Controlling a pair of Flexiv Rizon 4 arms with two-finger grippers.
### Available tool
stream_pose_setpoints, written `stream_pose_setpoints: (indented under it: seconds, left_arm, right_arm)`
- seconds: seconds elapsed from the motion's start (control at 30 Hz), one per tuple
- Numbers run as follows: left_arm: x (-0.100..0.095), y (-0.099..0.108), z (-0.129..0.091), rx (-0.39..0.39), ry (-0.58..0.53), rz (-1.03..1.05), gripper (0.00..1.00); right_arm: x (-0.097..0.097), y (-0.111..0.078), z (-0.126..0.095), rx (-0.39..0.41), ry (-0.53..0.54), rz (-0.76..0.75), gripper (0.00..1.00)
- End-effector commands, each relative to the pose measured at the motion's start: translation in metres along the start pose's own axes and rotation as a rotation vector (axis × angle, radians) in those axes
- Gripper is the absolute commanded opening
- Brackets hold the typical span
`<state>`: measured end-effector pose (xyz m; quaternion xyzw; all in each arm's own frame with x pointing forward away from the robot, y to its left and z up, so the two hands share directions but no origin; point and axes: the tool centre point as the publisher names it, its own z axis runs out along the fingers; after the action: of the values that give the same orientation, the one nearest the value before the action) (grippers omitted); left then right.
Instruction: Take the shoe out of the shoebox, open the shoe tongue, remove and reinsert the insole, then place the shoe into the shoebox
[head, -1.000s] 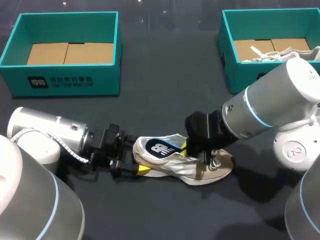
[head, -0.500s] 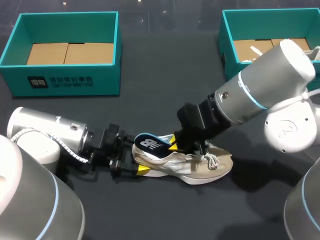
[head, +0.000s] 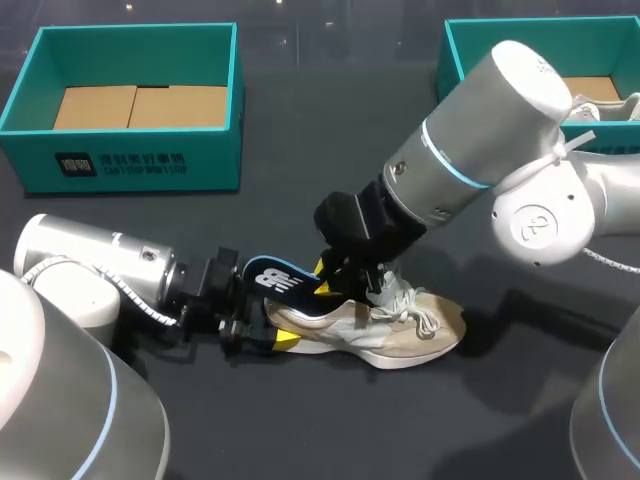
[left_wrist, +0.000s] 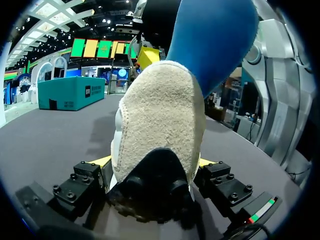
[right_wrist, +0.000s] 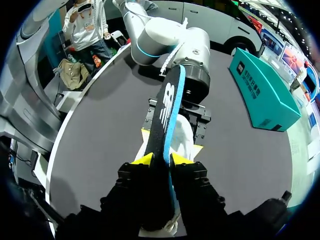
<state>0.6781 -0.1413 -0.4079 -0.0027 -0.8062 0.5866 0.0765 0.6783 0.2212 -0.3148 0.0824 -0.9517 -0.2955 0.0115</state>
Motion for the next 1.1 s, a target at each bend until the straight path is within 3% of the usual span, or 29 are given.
stream_pose_setpoints:
  seconds: [0.03, 0.47, 0.6, 0.9, 1.1]
  left_arm:
    - [-0.001, 0.0, 0.0, 0.0, -0.001, 0.0, 0.0]
    - [-0.001, 0.0, 0.0, 0.0, -0.001, 0.0, 0.0]
    - [-0.001, 0.0, 0.0, 0.0, -0.001, 0.0, 0.0]
    - [-0.001, 0.0, 0.0, 0.0, -0.001, 0.0, 0.0]
    - [-0.001, 0.0, 0.0, 0.0, -0.001, 0.0, 0.0]
  right_arm:
    - [0.005, 0.003, -0.007, 0.035, -0.011, 0.022, 0.46]
    - [-0.005, 0.01, -0.009, 0.002, 0.083, 0.184, 0.51]
    - [-0.008, 0.012, -0.009, -0.008, 0.112, 0.2, 0.71]
    - [-0.006, 0.014, 0.002, -0.008, 0.202, 0.26, 0.49]
    - [-0.001, 0.015, 0.008, -0.004, 0.239, 0.286, 0.48]
